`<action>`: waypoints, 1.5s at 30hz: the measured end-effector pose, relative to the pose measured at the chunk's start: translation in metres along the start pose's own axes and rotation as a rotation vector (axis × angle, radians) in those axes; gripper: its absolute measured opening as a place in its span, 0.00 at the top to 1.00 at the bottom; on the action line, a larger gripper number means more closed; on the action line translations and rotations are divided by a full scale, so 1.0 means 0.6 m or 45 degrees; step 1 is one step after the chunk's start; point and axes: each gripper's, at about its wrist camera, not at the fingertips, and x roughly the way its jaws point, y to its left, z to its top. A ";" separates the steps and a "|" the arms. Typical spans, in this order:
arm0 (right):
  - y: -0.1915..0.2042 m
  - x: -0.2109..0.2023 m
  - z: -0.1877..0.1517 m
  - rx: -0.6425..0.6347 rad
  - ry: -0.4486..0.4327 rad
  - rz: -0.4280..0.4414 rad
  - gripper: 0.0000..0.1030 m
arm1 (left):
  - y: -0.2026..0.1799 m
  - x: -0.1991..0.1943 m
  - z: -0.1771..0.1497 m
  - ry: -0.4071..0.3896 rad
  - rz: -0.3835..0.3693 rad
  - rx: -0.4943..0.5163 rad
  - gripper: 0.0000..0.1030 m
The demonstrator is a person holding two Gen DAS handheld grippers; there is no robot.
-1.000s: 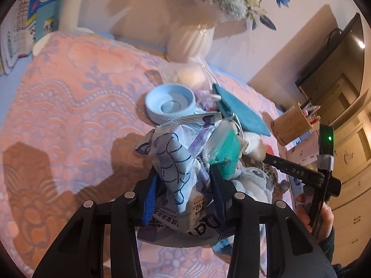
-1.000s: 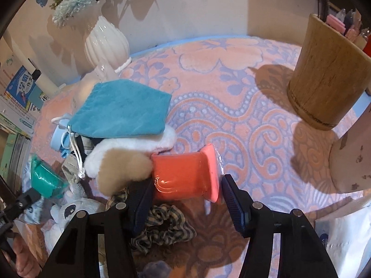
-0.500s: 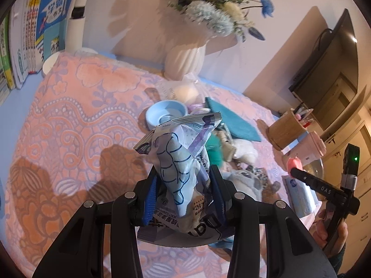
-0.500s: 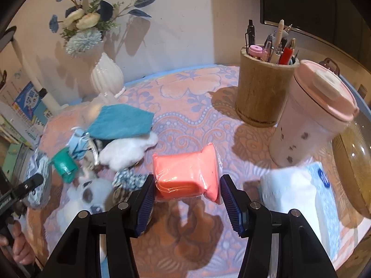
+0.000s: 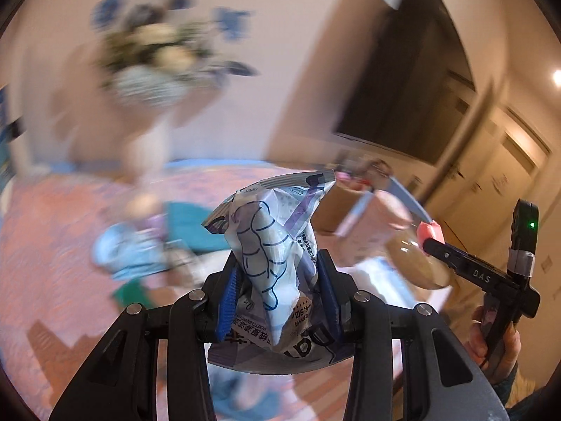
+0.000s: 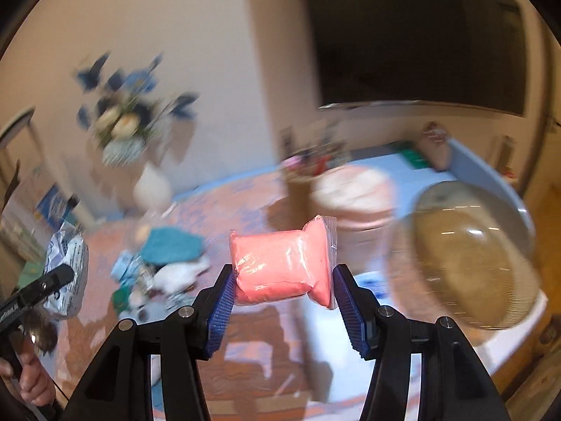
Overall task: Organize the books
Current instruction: 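Carry both items to the amber glass bowl and open both tools, then move both tools back over the pile on the bed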
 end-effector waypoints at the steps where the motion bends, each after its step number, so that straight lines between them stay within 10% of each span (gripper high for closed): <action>1: -0.023 -0.012 0.003 0.028 -0.015 -0.024 0.47 | -0.029 0.017 0.010 0.017 -0.024 0.025 0.63; 15: -0.326 -0.030 0.031 0.408 -0.052 -0.277 0.47 | -0.374 0.240 0.062 0.169 -0.333 0.306 0.63; 25: -0.432 0.052 -0.039 0.537 0.105 -0.274 0.46 | -0.465 0.399 0.012 0.343 -0.364 0.364 0.57; 37: -0.432 0.027 -0.057 0.567 0.097 -0.234 0.40 | -0.426 0.314 0.038 0.220 -0.397 0.338 0.53; 45: -0.290 -0.021 -0.020 0.336 0.042 -0.133 0.40 | -0.275 0.137 0.045 0.046 -0.224 0.250 0.53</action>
